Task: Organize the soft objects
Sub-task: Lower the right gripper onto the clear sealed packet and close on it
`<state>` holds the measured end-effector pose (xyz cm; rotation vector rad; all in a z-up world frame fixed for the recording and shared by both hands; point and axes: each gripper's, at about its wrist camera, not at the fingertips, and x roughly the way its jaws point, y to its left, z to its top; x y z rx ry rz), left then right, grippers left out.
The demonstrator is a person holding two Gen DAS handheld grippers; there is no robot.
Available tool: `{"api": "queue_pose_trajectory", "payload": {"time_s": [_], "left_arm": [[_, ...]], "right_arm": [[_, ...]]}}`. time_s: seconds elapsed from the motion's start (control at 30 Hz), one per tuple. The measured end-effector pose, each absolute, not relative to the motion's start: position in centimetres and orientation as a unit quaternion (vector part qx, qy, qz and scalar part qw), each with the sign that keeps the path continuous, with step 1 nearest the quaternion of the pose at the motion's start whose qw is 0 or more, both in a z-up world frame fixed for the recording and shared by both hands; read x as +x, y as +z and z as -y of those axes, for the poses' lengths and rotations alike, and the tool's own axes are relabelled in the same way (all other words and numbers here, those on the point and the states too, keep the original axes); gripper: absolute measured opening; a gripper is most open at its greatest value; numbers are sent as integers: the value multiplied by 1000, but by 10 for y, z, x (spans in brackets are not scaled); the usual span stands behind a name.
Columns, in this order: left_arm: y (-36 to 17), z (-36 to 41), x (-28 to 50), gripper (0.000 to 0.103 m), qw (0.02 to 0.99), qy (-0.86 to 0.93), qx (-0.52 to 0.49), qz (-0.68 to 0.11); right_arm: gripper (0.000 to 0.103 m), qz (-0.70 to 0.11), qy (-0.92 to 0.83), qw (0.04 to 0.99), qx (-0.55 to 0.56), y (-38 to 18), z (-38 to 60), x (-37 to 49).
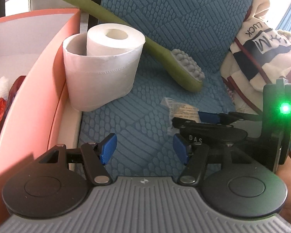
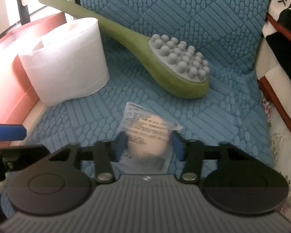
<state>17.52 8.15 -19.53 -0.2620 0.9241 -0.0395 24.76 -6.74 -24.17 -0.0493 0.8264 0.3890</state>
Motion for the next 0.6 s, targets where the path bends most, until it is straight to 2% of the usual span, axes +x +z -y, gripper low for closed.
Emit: {"api": "queue_pose_trajectory", "payload": {"time_s": [0.07,0.13,0.23,0.6], "left_arm": [[-194,-83,174,69,888,-18,-125,-442],[-193,-84,172,69,888,-16,-128,-441],[-191,-86,170,69,888,-15,-137,-438],[-185,-92,162,69,890,-6,-143,-432]], "right_arm": [[44,-400,189,897,-22,-240,68,246],[34,-400,188,897,-21,-239,69,245],[30,-402,186,896,-13,-238,70,243],[29,-381,170,909,-5,-221,81,224]]}}
